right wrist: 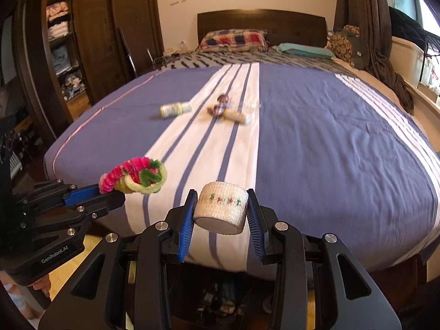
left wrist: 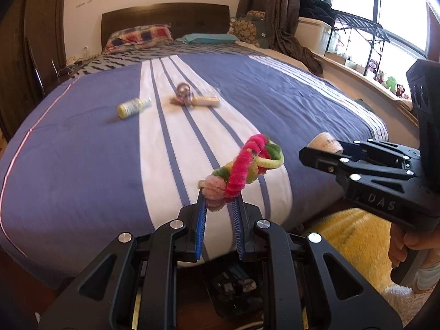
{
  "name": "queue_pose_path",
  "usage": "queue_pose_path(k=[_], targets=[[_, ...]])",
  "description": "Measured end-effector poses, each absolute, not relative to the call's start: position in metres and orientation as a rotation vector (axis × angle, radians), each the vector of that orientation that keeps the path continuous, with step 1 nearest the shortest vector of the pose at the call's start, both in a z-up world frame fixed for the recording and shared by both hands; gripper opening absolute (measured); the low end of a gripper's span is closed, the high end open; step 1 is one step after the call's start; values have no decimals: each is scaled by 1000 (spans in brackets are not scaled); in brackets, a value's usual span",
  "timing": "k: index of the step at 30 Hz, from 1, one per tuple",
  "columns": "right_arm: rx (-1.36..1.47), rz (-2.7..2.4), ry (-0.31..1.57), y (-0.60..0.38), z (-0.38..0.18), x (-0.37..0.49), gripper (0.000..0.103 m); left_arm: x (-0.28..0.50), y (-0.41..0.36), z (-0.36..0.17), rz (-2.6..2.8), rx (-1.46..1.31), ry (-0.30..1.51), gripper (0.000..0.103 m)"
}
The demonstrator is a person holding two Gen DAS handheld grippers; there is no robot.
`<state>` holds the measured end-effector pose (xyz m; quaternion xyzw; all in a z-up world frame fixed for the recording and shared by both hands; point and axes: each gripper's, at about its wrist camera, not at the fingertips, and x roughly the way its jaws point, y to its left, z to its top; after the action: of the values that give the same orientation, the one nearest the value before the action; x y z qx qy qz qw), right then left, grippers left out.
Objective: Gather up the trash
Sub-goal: 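Carry the pipe-cleaner toy and tape roll off the bed down over the bin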
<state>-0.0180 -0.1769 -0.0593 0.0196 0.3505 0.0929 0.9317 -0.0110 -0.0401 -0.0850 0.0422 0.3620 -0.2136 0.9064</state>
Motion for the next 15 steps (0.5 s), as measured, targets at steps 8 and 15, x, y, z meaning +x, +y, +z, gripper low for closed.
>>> queue_pose_path(k=[8,15], targets=[[59,167,795,-184,-95,-41,37,-38,-40,-121,-449,82,824,17],[64,163,871,-188,-126,-51,37,-49,-38,-167,-469,69,939,17]])
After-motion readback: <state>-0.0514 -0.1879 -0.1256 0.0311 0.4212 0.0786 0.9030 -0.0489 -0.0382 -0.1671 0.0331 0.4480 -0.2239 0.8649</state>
